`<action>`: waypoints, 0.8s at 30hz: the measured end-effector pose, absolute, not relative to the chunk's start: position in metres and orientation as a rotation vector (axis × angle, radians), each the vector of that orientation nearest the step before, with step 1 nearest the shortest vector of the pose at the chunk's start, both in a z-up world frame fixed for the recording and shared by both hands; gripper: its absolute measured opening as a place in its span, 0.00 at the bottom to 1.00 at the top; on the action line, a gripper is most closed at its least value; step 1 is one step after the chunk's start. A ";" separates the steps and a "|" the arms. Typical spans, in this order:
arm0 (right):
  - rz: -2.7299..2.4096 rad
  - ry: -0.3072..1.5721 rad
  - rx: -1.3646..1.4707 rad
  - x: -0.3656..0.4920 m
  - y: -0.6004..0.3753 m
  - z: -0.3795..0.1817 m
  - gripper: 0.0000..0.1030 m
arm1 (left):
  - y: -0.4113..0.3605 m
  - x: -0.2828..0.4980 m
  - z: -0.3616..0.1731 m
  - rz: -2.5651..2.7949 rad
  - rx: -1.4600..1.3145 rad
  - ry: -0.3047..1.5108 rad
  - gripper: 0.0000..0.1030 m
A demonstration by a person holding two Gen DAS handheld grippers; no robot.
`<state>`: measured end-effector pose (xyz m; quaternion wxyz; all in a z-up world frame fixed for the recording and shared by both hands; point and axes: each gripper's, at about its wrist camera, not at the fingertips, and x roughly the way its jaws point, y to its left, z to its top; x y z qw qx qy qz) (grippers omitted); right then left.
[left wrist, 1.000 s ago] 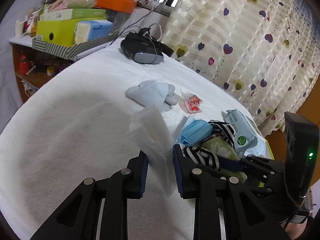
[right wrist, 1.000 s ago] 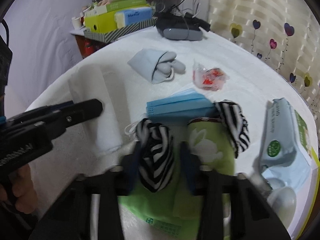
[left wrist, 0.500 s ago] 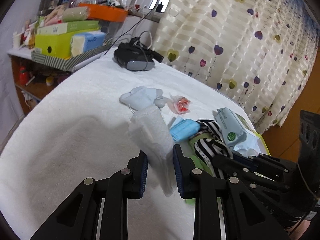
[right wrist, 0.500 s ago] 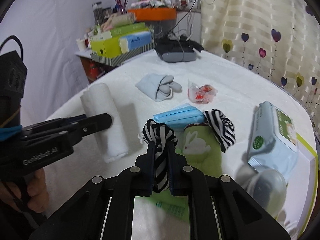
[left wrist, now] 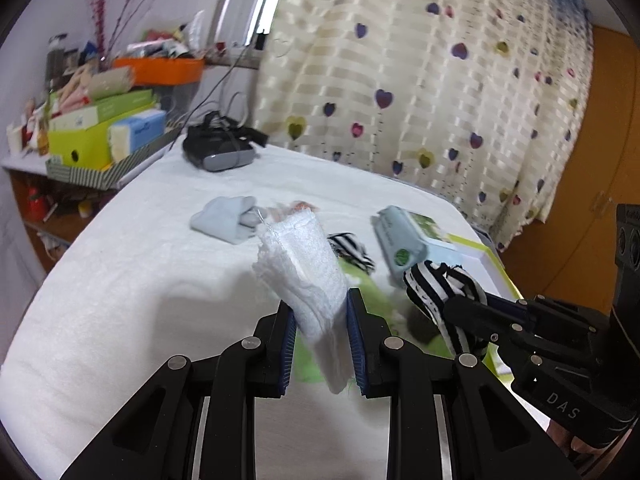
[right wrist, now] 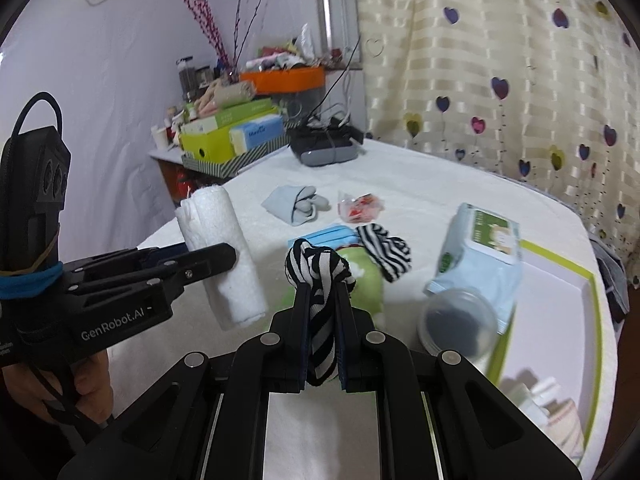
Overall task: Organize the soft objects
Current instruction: 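Carry the towel and striped sock over the box with both tools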
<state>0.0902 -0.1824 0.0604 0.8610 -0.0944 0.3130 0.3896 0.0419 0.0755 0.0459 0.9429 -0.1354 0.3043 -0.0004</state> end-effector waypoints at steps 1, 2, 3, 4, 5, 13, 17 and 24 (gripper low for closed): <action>0.815 0.653 -0.193 0.089 -0.187 0.062 0.11 | 0.072 0.041 0.047 -0.005 -0.271 0.620 0.22; 0.809 0.646 -0.186 0.088 -0.192 0.063 0.11 | 0.067 0.040 0.049 -0.012 -0.264 0.619 0.22; 0.806 0.642 -0.180 0.087 -0.196 0.064 0.11 | 0.062 0.039 0.051 -0.018 -0.256 0.618 0.22; 0.800 0.638 -0.172 0.086 -0.201 0.066 0.11 | 0.057 0.038 0.053 -0.024 -0.249 0.616 0.22; 0.795 0.633 -0.167 0.085 -0.207 0.066 0.11 | 0.053 0.038 0.055 -0.029 -0.243 0.615 0.22; 0.755 0.606 -0.119 0.081 -0.241 0.072 0.11 | 0.023 0.037 0.065 -0.068 -0.195 0.608 0.22; 0.737 0.597 -0.101 0.082 -0.254 0.072 0.11 | 0.011 0.038 0.069 -0.082 -0.177 0.608 0.22; 0.710 0.590 -0.069 0.083 -0.275 0.071 0.11 | -0.008 0.041 0.070 -0.103 -0.147 0.617 0.22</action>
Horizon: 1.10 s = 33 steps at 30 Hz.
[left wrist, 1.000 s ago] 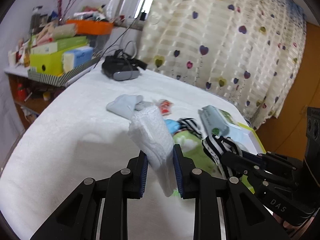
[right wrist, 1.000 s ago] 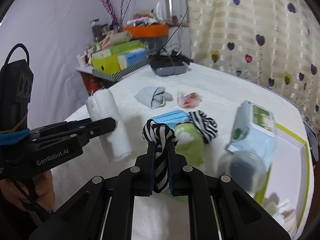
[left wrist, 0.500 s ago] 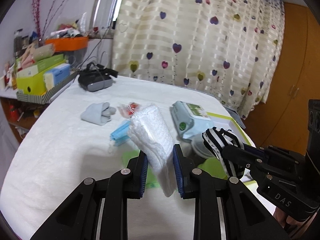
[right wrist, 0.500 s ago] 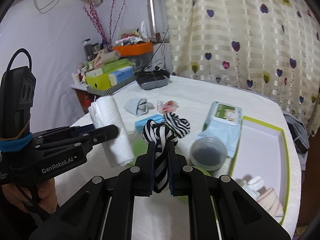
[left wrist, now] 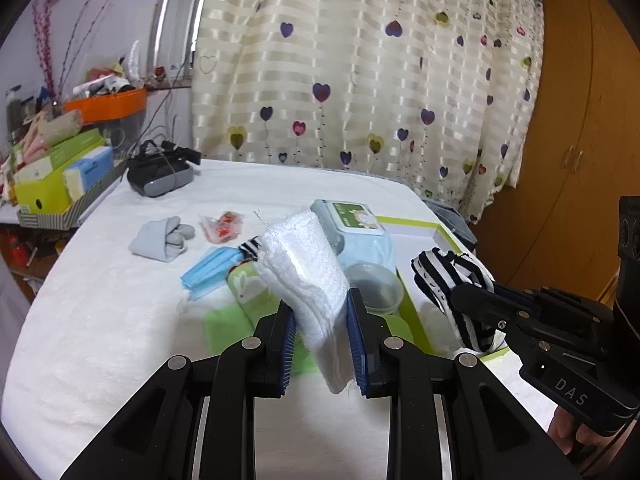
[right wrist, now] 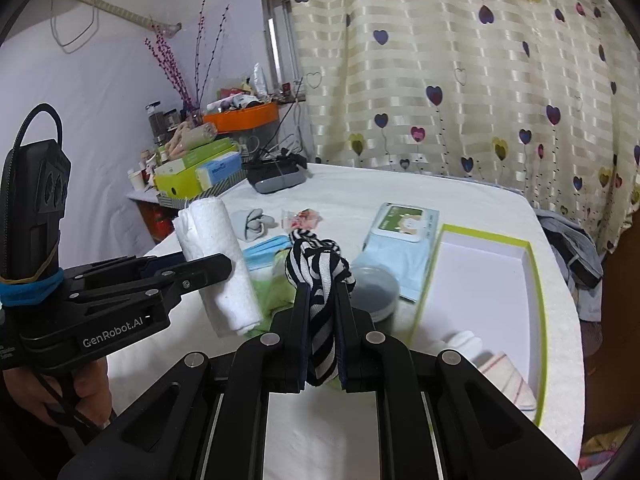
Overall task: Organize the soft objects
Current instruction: 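Carry the towel and striped sock over the box with both tools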
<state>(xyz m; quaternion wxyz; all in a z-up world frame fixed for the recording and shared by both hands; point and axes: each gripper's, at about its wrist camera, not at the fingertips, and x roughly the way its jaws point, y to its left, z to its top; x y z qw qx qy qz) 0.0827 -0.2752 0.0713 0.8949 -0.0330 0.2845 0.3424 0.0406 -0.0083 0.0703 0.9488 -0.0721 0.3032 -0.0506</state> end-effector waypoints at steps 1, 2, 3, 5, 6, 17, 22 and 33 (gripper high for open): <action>0.706 0.589 -0.064 0.083 -0.278 0.071 0.11 | -0.011 0.041 0.070 -0.106 -0.143 0.618 0.22; 0.702 0.588 -0.059 0.084 -0.282 0.071 0.11 | -0.014 0.042 0.070 -0.110 -0.139 0.619 0.22; 0.697 0.587 -0.054 0.084 -0.285 0.071 0.11 | -0.016 0.043 0.071 -0.114 -0.135 0.621 0.22; 0.687 0.585 -0.044 0.085 -0.292 0.071 0.11 | -0.022 0.045 0.071 -0.123 -0.128 0.621 0.22; 0.682 0.584 -0.039 0.086 -0.296 0.071 0.11 | -0.025 0.045 0.071 -0.127 -0.125 0.622 0.22; 0.592 0.583 0.023 0.097 -0.347 0.067 0.11 | -0.066 0.054 0.073 -0.211 -0.084 0.625 0.22; 0.548 0.587 0.047 0.103 -0.370 0.065 0.11 | -0.082 0.058 0.071 -0.245 -0.070 0.628 0.22; 0.511 0.620 0.076 0.120 -0.389 0.053 0.11 | -0.105 0.075 0.063 -0.283 -0.052 0.651 0.22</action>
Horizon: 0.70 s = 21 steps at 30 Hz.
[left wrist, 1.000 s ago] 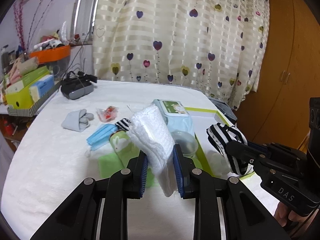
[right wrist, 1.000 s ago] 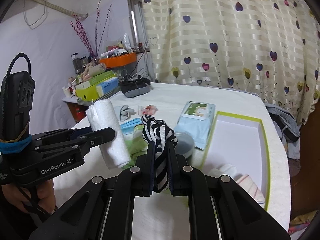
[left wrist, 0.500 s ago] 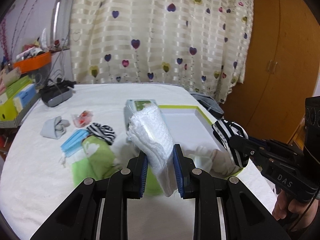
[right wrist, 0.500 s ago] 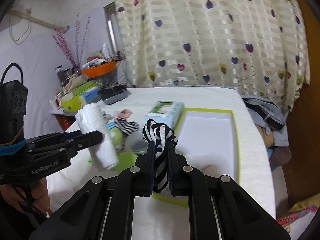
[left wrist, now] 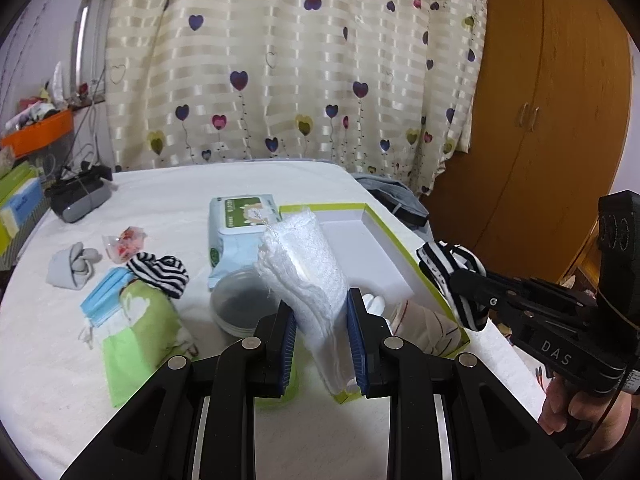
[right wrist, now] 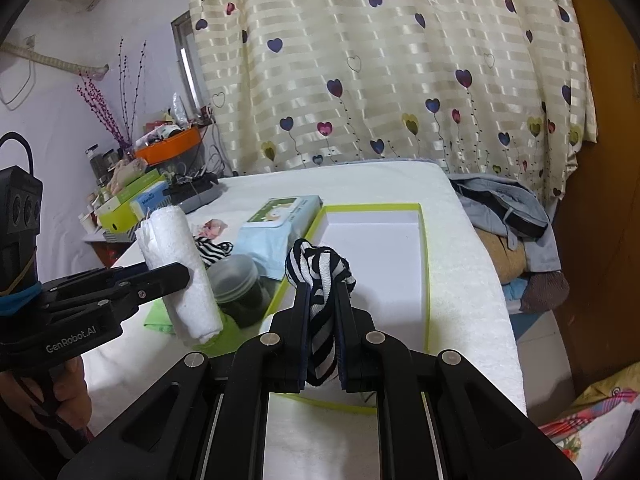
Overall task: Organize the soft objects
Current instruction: 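Carry the towel and striped sock over the box with both tools, then lower and release the striped sock with the right tool while the left tool releases the towel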
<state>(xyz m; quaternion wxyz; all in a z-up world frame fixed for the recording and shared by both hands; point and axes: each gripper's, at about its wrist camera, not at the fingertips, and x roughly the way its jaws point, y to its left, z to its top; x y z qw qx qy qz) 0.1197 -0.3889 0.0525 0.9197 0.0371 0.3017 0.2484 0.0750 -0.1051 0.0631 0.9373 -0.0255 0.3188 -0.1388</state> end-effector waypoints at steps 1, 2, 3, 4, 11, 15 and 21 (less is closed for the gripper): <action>0.509 0.626 0.078 0.122 -0.389 0.051 0.11 | -0.106 0.077 0.062 -0.286 -0.050 0.653 0.22; 0.508 0.630 0.078 0.125 -0.390 0.049 0.11 | -0.109 0.081 0.061 -0.289 -0.048 0.656 0.22; 0.506 0.635 0.079 0.127 -0.390 0.047 0.11 | -0.110 0.083 0.060 -0.291 -0.047 0.659 0.22; 0.504 0.639 0.080 0.130 -0.391 0.046 0.11 | -0.112 0.086 0.059 -0.293 -0.047 0.661 0.22; 0.480 0.676 0.085 0.153 -0.396 0.032 0.11 | -0.124 0.104 0.053 -0.300 -0.031 0.668 0.22; 0.476 0.696 0.084 0.167 -0.396 0.025 0.11 | -0.130 0.114 0.049 -0.295 -0.027 0.679 0.22; 0.482 0.733 0.081 0.188 -0.395 0.014 0.11 | -0.137 0.132 0.043 -0.287 -0.024 0.697 0.22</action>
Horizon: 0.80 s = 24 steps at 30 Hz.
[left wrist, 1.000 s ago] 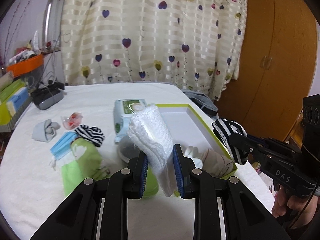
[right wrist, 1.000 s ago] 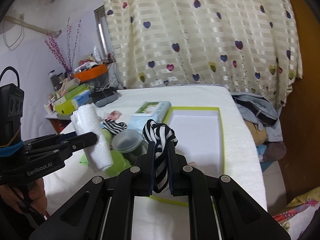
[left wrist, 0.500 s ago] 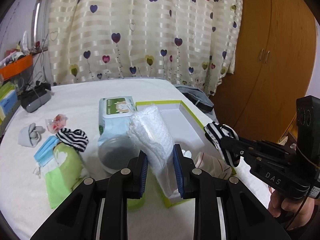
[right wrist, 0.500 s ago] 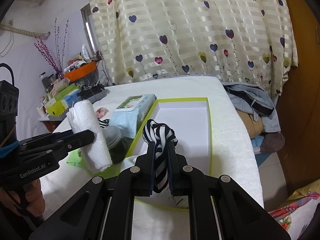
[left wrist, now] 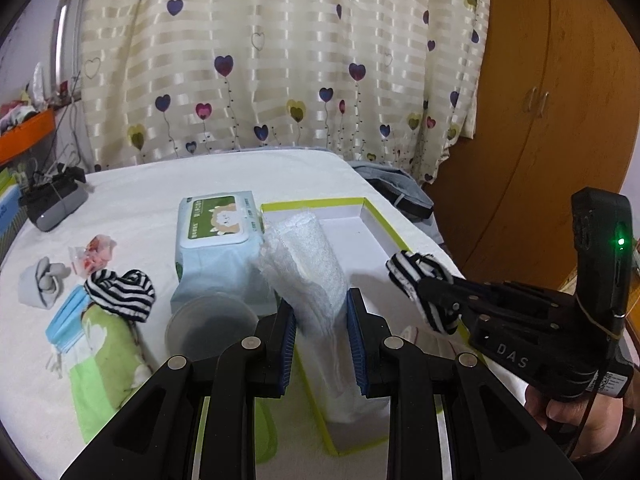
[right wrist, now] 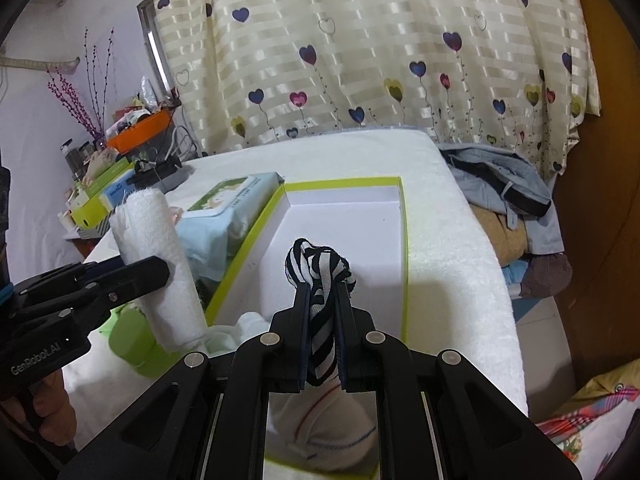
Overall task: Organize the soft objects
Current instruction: 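Lower and release the striped sock with the right tool while the left tool releases the towel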
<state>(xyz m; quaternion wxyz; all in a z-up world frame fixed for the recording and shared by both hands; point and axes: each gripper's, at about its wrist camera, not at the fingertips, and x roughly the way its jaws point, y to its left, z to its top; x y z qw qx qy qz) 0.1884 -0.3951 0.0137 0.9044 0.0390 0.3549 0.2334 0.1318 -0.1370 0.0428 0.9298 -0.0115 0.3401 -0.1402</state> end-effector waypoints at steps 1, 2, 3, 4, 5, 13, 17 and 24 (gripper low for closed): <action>0.484 0.741 0.082 0.191 -0.395 0.012 0.12 | -0.138 0.134 0.042 -0.287 -0.022 0.699 0.22; 0.482 0.751 0.079 0.193 -0.395 0.009 0.12 | -0.140 0.138 0.040 -0.285 -0.020 0.705 0.22; 0.477 0.758 0.073 0.195 -0.394 0.006 0.16 | -0.141 0.140 0.039 -0.284 -0.018 0.709 0.22; 0.473 0.760 0.069 0.195 -0.395 0.004 0.19 | -0.142 0.143 0.037 -0.284 -0.015 0.713 0.22; 0.473 0.760 0.070 0.196 -0.395 0.003 0.21 | -0.144 0.147 0.035 -0.283 -0.014 0.721 0.22; 0.468 0.741 0.096 0.196 -0.403 0.007 0.45 | -0.153 0.165 0.022 -0.308 -0.014 0.762 0.22; 0.469 0.738 0.098 0.196 -0.405 0.008 0.45 | -0.154 0.168 0.021 -0.324 -0.023 0.766 0.25; 0.466 0.734 0.096 0.195 -0.406 0.011 0.45 | -0.152 0.169 0.023 -0.335 -0.038 0.759 0.33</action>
